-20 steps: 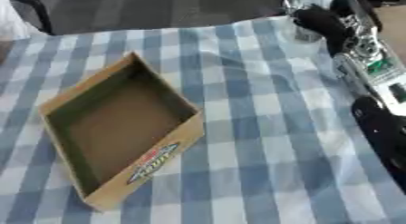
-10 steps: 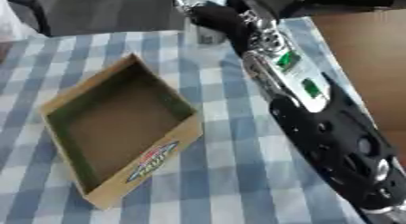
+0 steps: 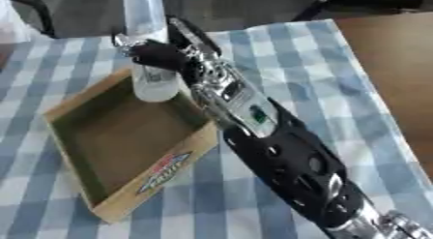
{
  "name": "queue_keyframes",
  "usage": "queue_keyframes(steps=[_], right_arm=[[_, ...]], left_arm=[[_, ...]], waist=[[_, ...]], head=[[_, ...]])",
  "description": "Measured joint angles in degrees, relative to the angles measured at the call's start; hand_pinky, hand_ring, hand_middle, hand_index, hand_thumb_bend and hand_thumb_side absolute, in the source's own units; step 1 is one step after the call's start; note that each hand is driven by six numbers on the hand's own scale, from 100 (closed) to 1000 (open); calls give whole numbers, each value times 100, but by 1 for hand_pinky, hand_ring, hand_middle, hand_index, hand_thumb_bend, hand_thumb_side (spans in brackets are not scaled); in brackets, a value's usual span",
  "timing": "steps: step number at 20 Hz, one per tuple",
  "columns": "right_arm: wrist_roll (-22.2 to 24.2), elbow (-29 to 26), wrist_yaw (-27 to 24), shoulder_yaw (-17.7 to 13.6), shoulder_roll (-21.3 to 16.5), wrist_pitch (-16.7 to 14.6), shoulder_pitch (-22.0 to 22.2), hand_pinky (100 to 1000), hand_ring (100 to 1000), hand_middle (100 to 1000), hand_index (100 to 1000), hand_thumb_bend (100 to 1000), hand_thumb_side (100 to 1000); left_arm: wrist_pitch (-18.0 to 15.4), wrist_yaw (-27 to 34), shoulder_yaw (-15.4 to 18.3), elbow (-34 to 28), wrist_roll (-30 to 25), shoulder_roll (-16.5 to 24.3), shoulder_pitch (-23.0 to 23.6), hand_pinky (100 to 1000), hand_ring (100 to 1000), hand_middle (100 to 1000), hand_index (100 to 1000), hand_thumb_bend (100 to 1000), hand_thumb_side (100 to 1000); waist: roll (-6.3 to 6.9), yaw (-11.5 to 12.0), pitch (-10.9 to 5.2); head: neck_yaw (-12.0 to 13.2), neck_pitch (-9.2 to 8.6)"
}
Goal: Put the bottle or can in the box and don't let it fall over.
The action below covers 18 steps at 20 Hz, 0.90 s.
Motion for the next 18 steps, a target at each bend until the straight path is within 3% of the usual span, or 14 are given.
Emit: queue_keyframes(steps=[9, 10, 11, 12, 14, 15, 16, 18], right_arm=[[109, 580, 160, 107, 410, -297, 199, 860, 485, 119, 103, 100, 197], [103, 632, 160, 119, 434, -320, 203, 864, 552, 175, 146, 100, 109], [102, 674, 160, 123, 453, -345, 204, 864, 565, 187, 156, 100, 100], [112, 720, 160, 130, 470, -360, 211, 881, 705, 350, 331, 100, 100], [181, 803, 184, 187, 476, -379, 255, 931, 861, 656, 633, 100, 100], [238, 816, 227, 218, 476, -378, 263, 938, 875, 684, 662, 100, 100], [311, 817, 288, 250, 475, -371, 268, 1000, 961, 828, 856, 221, 181], [485, 815, 441, 305, 468, -336, 270, 1000, 997, 882, 909, 297, 246]], left_arm=[[-5, 21, 15, -32, 40, -2, -47, 926, 857, 779, 785, 505, 249], [-5, 22, 15, -37, 40, -2, -47, 926, 857, 779, 785, 504, 250], [-6, 22, 15, -42, 40, -3, -47, 926, 857, 779, 785, 504, 250], [-6, 22, 15, -45, 40, -3, -47, 926, 856, 779, 785, 504, 253], [-6, 23, 16, -55, 41, -3, -48, 926, 856, 779, 785, 504, 253], [-6, 23, 16, -55, 42, -3, -49, 926, 856, 779, 785, 504, 253], [-5, 23, 17, -56, 42, -3, -50, 926, 856, 779, 786, 505, 255], [-4, 23, 19, -56, 43, -3, -50, 926, 856, 779, 786, 505, 255]], waist=[[0, 42, 14], [0, 50, 16], [0, 56, 20], [-2, 57, 28], [-20, 57, 46], [-32, 56, 47], [-43, 56, 47], [-63, 55, 47]], head=[[22, 21], [22, 37], [22, 54], [20, 60], [16, 72], [13, 93], [11, 111], [10, 116]])
